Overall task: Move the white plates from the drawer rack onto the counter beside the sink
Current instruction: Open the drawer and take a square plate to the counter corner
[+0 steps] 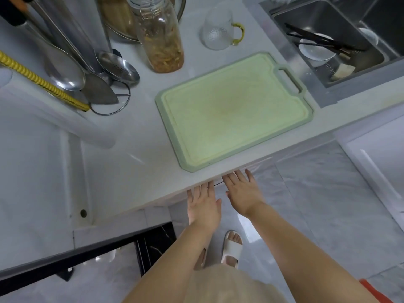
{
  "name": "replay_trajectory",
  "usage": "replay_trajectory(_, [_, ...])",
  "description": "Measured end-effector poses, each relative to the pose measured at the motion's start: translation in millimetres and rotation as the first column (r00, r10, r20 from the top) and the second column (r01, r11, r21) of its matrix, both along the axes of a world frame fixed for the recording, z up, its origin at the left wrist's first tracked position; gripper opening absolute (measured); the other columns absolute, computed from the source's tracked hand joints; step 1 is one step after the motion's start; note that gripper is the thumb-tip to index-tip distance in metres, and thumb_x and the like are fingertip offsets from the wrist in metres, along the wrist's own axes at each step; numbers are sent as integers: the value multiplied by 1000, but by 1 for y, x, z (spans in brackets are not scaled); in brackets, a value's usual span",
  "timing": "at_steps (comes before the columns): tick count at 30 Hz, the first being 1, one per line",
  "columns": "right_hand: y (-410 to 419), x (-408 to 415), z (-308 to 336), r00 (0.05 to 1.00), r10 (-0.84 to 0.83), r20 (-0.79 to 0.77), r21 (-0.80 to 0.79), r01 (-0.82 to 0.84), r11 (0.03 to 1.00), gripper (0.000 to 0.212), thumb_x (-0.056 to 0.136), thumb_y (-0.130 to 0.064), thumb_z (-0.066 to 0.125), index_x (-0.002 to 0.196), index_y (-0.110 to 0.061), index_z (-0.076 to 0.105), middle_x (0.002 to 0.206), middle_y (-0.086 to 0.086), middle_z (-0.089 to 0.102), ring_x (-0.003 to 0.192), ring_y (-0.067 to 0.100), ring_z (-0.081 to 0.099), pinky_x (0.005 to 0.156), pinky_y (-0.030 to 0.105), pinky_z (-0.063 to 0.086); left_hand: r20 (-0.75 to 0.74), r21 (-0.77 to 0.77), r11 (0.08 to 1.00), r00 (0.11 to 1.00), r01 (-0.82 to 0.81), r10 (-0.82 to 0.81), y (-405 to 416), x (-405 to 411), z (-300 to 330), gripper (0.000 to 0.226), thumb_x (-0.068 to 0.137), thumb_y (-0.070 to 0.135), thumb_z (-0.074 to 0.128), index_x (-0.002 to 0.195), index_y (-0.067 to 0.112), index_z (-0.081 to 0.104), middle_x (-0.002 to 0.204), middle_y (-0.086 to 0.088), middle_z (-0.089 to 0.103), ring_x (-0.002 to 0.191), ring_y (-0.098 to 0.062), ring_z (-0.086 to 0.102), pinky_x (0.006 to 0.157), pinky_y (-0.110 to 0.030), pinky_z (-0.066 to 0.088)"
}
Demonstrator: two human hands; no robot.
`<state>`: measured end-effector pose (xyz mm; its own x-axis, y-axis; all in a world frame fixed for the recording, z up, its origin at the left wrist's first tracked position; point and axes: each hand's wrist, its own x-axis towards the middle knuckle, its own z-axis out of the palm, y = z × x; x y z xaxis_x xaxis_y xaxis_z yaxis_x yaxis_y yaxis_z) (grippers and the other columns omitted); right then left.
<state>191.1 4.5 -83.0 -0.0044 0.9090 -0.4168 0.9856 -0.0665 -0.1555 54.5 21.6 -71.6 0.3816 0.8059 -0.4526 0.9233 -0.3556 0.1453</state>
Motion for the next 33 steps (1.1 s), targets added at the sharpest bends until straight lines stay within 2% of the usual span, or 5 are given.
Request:
replay_trajectory(9, [-5,1,6,1000,11,-9,-59,-11,998,66,99,-46,30,152,-18,3,161,-2,9,149,19,2,120,47,0,-24,-27,999,999,-43,42,-7,3,6,63,99,41,27,151,14,1,158,-3,13,144,-26,15,120,-47,0])
replay_trajectory(15, [-2,-1,12,1000,7,-2,-90,-7,996,69,97,-51,29,152,-18,4,161,-2,10,149,20,3,120,47,3,-49,-29,998,997,-63,62,-5,6,7,63,99,42,27,150,14,4,155,-3,22,136,-26,31,113,-42,24])
replay_trajectory(26, [-31,1,11,1000,26,-17,-148,-28,989,75,94,-60,24,152,-20,-1,162,-4,-2,148,17,-11,120,44,4,-66,-112,993,997,-34,27,-32,-3,7,63,100,45,20,150,17,-5,161,3,-3,139,-25,27,111,-42,26])
replay_trajectory(30, [-62,0,11,1000,27,-12,-176,-29,984,73,94,-60,20,151,-22,-5,162,-4,-7,148,17,-16,120,45,0,-65,-128,992,998,10,-19,-59,-7,10,63,99,47,17,150,17,-6,161,1,-1,141,-27,21,114,-44,21])
replay_trajectory(33, [-82,-5,16,999,-12,-37,-172,5,985,72,95,-58,25,152,-22,1,162,-5,0,148,17,-11,120,46,0,-37,-111,991,996,78,-83,-72,-15,17,63,99,49,18,151,18,0,160,-1,9,140,-28,20,115,-44,19])
